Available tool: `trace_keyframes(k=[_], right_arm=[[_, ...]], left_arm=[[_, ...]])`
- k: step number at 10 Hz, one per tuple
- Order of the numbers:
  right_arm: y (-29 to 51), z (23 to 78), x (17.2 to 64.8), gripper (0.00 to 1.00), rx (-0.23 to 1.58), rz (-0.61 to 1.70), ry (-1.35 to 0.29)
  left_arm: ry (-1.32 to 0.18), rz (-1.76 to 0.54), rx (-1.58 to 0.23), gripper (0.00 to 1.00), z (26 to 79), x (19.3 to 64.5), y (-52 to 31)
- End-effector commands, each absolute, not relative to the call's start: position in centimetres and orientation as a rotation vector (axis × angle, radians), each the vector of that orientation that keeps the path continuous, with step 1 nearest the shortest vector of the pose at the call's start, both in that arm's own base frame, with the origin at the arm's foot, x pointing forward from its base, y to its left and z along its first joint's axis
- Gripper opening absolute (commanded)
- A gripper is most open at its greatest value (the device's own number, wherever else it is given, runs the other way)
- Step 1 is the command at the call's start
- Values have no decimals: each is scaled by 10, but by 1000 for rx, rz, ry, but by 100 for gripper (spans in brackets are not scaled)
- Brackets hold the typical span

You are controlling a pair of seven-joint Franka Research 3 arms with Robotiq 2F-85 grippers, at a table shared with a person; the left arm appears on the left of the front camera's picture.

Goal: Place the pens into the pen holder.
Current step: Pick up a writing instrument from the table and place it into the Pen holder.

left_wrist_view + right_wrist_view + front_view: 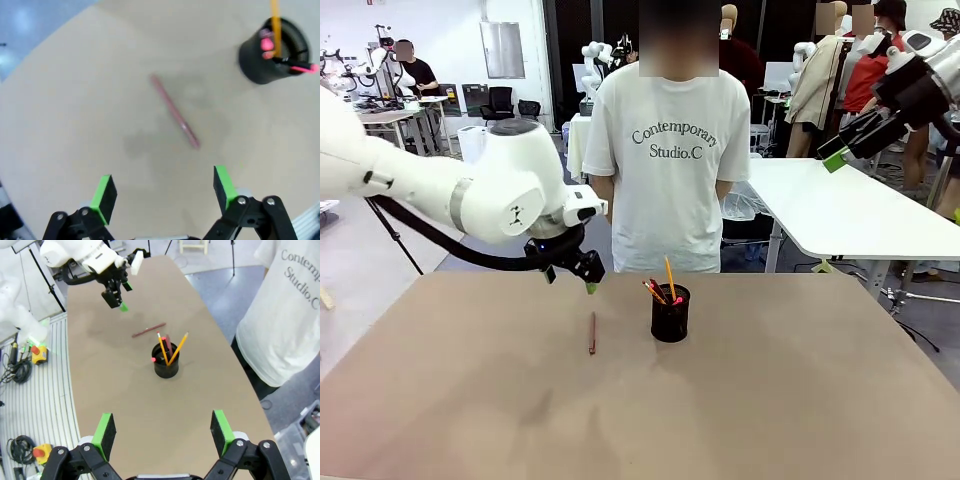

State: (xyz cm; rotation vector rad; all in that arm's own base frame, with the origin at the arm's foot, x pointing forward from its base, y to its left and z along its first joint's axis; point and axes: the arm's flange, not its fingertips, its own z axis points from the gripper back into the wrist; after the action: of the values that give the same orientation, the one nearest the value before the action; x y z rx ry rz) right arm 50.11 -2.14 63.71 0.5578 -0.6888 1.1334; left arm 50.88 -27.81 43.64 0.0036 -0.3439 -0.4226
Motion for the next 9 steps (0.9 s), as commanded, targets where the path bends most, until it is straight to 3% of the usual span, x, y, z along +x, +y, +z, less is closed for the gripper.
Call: trace_keyframes(k=[1, 5, 9], right_arm=[[-21, 638, 499, 100, 559, 1134, -689], [-21, 638, 499, 100, 559, 1134, -689], [-21, 638, 499, 100, 559, 1134, -689]], left_arm=[[-284, -413, 108, 100, 441, 537, -309], [-199, -293, 85, 100, 404, 575, -307], [-207, -228, 21, 100, 370, 584, -297]])
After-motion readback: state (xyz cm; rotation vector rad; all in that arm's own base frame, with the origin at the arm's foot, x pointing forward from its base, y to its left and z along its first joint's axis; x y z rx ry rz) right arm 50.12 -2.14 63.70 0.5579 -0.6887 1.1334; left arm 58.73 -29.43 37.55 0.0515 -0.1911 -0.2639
